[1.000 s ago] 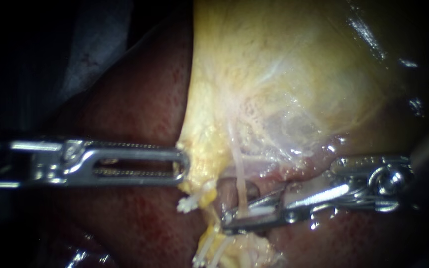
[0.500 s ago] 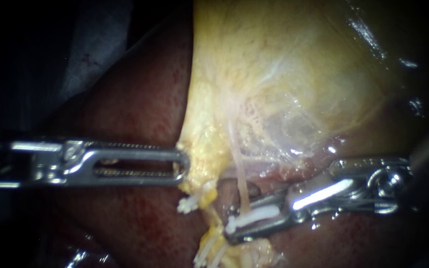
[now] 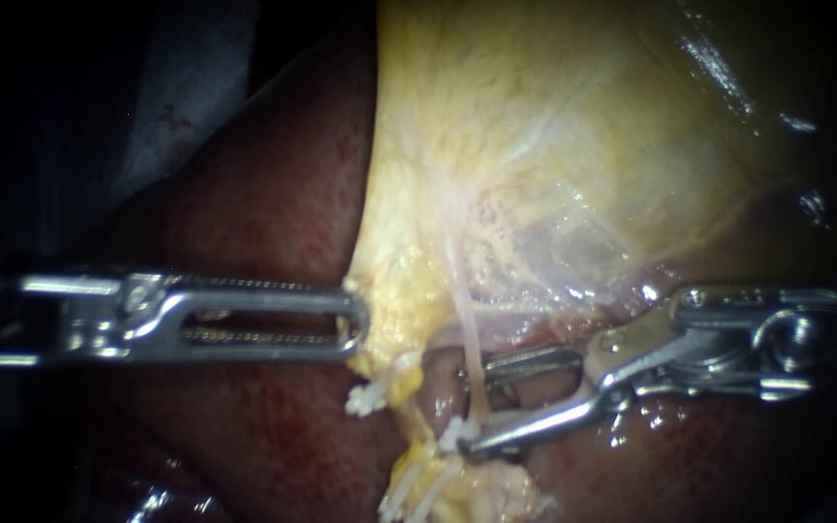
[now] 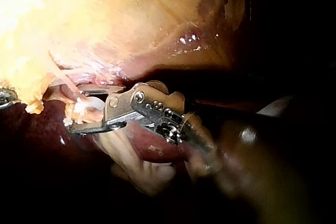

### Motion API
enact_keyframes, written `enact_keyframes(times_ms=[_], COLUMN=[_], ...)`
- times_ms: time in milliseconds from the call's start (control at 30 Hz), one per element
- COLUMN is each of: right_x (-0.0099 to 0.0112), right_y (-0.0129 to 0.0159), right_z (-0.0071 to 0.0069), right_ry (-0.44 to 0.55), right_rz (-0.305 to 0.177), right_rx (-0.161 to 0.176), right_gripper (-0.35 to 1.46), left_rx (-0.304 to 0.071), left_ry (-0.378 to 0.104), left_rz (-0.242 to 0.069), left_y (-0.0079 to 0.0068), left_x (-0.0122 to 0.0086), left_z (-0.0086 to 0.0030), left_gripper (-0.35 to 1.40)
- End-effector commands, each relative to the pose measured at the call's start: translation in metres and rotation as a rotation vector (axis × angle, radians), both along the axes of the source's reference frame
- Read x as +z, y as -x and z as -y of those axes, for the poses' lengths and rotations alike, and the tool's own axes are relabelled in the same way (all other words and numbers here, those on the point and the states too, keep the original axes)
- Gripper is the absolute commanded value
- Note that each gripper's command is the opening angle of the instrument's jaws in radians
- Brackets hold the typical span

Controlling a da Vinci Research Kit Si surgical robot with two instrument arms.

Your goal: Going back first clip right tube

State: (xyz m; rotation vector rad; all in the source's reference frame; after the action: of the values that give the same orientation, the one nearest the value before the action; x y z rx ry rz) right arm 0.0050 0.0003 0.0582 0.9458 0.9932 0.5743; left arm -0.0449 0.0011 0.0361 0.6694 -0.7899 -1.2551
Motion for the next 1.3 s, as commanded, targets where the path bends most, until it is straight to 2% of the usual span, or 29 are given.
enact_keyframes(times_ms=[33,267,700,867,1067,1300], right_x=[-0.0003,-0.0024,-0.0066,-0.0070,-0.0071,-0.0070], right_y=[0.0002,0.0021,0.0061,0.0068,0.0067,0.0067], right_z=[-0.0001,-0.0022,-0.0070,-0.0076,-0.0076,-0.0077], right_ry=[-0.002,0.032,0.133,0.144,0.155,0.166], right_rz=[0.000,-0.006,-0.011,-0.014,-0.018,-0.021], right_rx=[0.002,0.025,0.079,0.079,0.077,0.075], right_gripper=[0.50,0.51,0.56,0.57,0.59,0.60], left_rx=[0.000,0.001,0.002,0.002,0.002,0.000], left_ry=[0.001,0.001,0.002,0.002,0.003,0.009], left_rz=[0.000,0.001,0.001,0.001,0.000,-0.003], left_y=[0.0000,-0.0002,-0.0002,-0.0002,-0.0002,0.0001], left_x=[0.0001,0.0008,0.0010,0.0011,0.0015,0.0027], left_z=[0.0000,-0.0005,-0.0006,-0.0006,-0.0007,-0.0006], left_gripper=[-0.35,-0.35,-0.35,-0.35,-0.35,-0.35])
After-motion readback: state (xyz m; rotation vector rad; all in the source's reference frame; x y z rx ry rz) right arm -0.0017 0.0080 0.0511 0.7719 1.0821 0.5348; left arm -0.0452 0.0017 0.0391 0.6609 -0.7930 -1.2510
